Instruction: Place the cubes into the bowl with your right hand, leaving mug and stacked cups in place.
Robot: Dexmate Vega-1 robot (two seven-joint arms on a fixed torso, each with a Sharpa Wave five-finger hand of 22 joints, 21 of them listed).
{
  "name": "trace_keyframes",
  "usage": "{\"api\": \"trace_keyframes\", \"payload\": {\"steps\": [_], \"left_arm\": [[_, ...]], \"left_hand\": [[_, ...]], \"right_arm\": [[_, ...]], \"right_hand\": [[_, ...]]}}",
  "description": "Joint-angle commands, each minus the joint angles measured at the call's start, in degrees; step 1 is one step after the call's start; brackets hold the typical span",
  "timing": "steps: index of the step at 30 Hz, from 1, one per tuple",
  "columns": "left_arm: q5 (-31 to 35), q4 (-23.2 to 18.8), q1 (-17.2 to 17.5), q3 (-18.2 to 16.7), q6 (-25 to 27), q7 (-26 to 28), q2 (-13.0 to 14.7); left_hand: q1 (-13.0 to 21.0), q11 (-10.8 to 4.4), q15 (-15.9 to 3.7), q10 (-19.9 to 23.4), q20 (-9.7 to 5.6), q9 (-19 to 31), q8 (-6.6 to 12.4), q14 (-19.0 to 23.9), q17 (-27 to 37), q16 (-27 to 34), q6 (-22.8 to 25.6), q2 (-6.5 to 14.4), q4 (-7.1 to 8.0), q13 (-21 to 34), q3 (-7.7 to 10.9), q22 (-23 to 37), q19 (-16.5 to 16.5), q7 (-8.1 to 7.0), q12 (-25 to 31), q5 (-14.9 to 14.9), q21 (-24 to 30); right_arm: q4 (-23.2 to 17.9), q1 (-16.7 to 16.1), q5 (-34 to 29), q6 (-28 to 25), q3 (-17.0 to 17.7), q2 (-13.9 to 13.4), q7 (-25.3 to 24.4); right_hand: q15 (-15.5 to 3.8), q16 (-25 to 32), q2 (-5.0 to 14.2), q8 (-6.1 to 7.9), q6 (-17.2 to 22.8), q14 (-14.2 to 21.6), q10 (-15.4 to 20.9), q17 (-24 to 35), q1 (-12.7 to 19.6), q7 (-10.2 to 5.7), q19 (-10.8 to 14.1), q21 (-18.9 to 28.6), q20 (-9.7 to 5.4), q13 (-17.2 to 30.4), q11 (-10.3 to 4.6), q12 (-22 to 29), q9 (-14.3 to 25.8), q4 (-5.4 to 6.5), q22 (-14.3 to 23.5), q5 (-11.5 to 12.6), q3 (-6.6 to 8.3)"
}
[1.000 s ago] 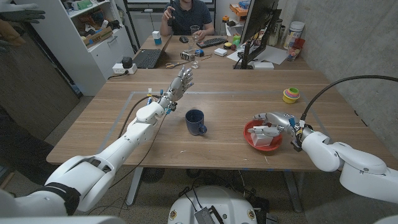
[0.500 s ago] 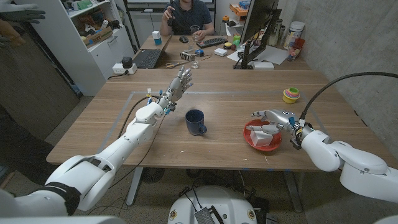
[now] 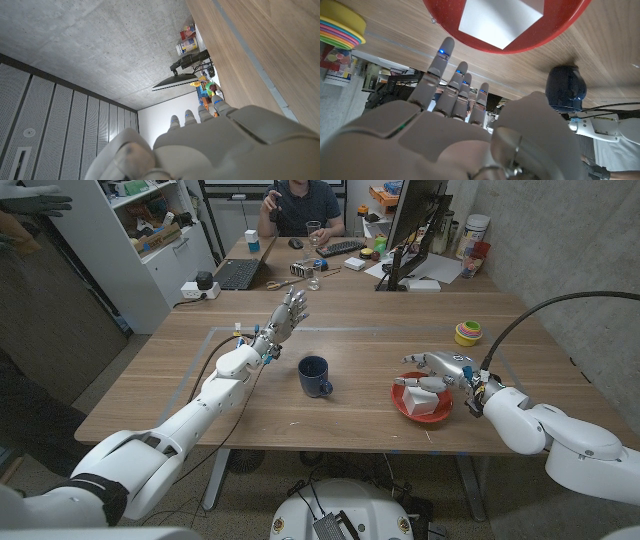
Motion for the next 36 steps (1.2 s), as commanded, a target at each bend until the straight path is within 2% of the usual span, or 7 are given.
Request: {"api": "trace_keyframes", "payload": {"steps": [1,17,18,28,29,31,36], "left_arm": [[-0.14,-0.27,0.12,-0.18,0.00,-0.16,0.30],[-0.21,-0.82,0.55,-0.39,0.03,0.22,0.61],[-0.17,-0.90,0.59,-0.38,0.03,0.24,0.66],[-0.36,-2.50,1.62,-0.61,0.25,0.85,1.19],[-0.34,-2.77,1.77,-0.63,0.35,1.07,1.26],[-0.31,-3.24,1.98,-0.61,0.58,1.12,1.52],[-0.31,-3.95,2.51,-0.84,0.63,1.80,1.88]], "left_hand": [[0.57,0.39,-0.31,-10.42,0.20,0.07,0.09,-7.11,0.20,0.32,-10.53,1.35,0.31,0.19,-0.31,0.29,-3.24,-0.29,0.30,0.52,-0.13],[0.61,0.33,-0.30,-10.45,0.23,0.07,0.08,-7.24,0.20,0.28,-10.58,1.37,0.32,0.19,-0.48,0.29,-3.33,-0.28,0.29,0.56,-0.22],[0.62,-0.16,-0.29,-10.64,0.21,0.07,0.07,-7.28,0.20,0.26,-10.59,1.37,0.32,0.19,-0.51,0.30,-3.36,-0.27,0.22,0.56,-0.24],[0.64,0.26,-0.33,-10.37,0.25,0.07,0.10,-7.15,0.20,0.33,-10.54,1.40,0.32,0.19,-0.64,0.30,-3.33,-0.32,0.33,0.58,-0.28],[0.65,-0.79,-0.41,-10.66,0.29,0.06,0.05,-6.97,0.20,0.39,-10.66,1.39,0.32,0.19,-0.69,0.30,-3.34,-0.39,0.21,0.59,-0.30],[0.66,0.25,-0.33,-10.47,0.29,0.07,0.10,-7.15,0.20,0.32,-10.55,1.39,0.32,0.19,-0.76,0.31,-3.37,-0.32,0.29,0.61,-0.33],[0.67,0.03,-0.33,-10.56,0.24,0.07,0.09,-7.19,0.20,0.30,-10.58,1.40,0.33,0.19,-0.83,0.31,-3.35,-0.36,0.25,0.63,-0.34]], "right_arm": [[-0.91,-0.63,-0.75,0.13,1.03,-0.03,-0.32],[-1.38,-2.01,-1.67,1.38,3.33,0.35,-1.23],[-1.24,-2.30,-1.68,1.95,3.65,0.29,-1.57],[-2.17,-4.53,-2.78,2.35,6.22,0.84,-2.07],[-1.67,-5.34,-2.40,3.78,7.11,1.11,-3.16],[-2.18,-5.44,-2.69,3.19,7.46,1.21,-2.11],[-1.98,-6.14,-3.45,4.53,8.39,1.89,-1.99]], "right_hand": [[-2.18,-0.12,0.49,0.22,0.13,-1.50,-0.71,0.10,-0.41,-0.64,-1.45,-1.47,1.91,0.03,-0.17,0.32,0.00,-0.09,0.30,0.53,-0.86],[-0.08,-0.46,1.34,-0.24,-2.66,-8.94,-4.18,-0.06,-1.72,-1.82,-7.04,-7.01,5.10,0.04,-1.00,-0.21,-0.05,-0.24,0.41,1.56,-2.95],[0.12,-0.42,1.41,-0.33,-3.02,-9.24,-4.44,-0.06,-1.77,-1.75,-7.22,-7.26,5.26,0.04,-1.03,-0.25,-0.05,-0.25,0.42,1.61,-3.05],[0.96,-0.32,1.88,-0.77,-6.13,-11.89,-6.97,-0.15,-2.10,-2.11,-8.05,-8.93,5.68,0.05,-1.09,-0.62,-0.05,-0.37,0.45,2.00,-3.89],[1.04,-0.34,1.91,-0.73,-6.30,-12.21,-7.18,-0.16,-2.12,-2.14,-8.11,-9.09,5.73,0.05,-1.19,-0.63,-0.05,-0.38,0.46,2.04,-3.99],[1.28,-0.29,1.98,-0.75,-6.94,-12.69,-7.86,-0.19,-2.19,-2.31,-8.19,-9.41,5.81,0.04,-1.57,-0.71,-0.05,-0.42,0.46,2.12,-4.20],[2.16,-0.28,2.22,-1.02,-9.70,-14.57,-9.90,-0.27,-2.42,-2.33,-8.31,-10.26,6.06,0.02,-1.38,-0.86,-0.05,-0.50,0.49,2.37,-4.89]]}}
